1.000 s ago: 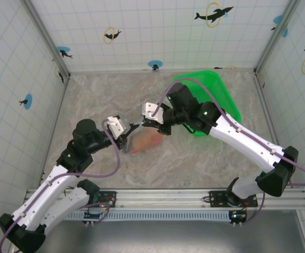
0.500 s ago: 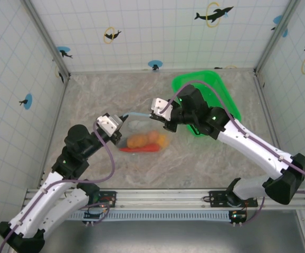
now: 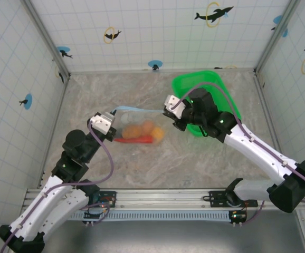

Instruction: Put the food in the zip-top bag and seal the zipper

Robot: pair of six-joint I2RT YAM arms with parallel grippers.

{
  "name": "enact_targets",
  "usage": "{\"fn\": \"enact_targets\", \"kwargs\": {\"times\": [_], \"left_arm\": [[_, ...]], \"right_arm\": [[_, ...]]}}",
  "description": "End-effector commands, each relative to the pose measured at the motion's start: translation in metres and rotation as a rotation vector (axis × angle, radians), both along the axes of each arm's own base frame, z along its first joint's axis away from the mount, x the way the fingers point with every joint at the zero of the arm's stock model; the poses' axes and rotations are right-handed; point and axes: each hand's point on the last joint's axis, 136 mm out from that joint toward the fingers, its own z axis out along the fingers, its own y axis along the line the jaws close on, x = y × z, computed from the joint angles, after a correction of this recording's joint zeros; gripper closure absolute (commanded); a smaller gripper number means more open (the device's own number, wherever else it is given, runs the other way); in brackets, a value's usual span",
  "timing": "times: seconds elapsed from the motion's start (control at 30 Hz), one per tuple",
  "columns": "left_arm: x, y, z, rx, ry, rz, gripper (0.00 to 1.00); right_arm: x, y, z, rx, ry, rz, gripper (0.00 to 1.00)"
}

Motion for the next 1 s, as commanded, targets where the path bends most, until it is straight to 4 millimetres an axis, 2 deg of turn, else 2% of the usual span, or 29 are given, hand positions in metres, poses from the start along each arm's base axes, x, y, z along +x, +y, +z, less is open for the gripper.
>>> {"fn": "enact_targets", "kwargs": {"times": [0.0,0.2,0.37,0.5,0.57,0.73,0.97], "left_arm": [[0.006,0.032,0.03,-0.075,-0.094,0.167,1.0],[0.006,0.039,0.028,-0.09,-0.09,0.204,1.0],[0.006,0.04,0.021,-0.105,-0.072,0.208,1.0],[0.006,0.038,0.014,-0.109,-0.048,0.197,1.0],[0.002,0.033,0.009,-0.097,-0.02,0.162,1.0],[-0.02,0.02,-0.003,-0.132,0.082,0.027,1.0],[-0.063,-0.01,-0.026,-0.214,0.264,-0.239,1.0]], "right_arm": [[0.016,-0.031,-0.007,-0.007,-0.002,-0.136,1.0],[0.03,-0.06,-0.02,0.017,0.022,-0.256,1.0],[0.027,-0.076,-0.036,0.032,0.036,-0.306,1.0],[0.024,-0.082,-0.038,0.047,0.037,-0.334,1.0],[0.022,-0.083,-0.031,0.068,0.038,-0.341,1.0],[-0.006,-0.076,-0.008,0.104,0.039,-0.298,1.0],[-0.059,-0.064,-0.003,0.084,0.095,-0.238,1.0]]}}
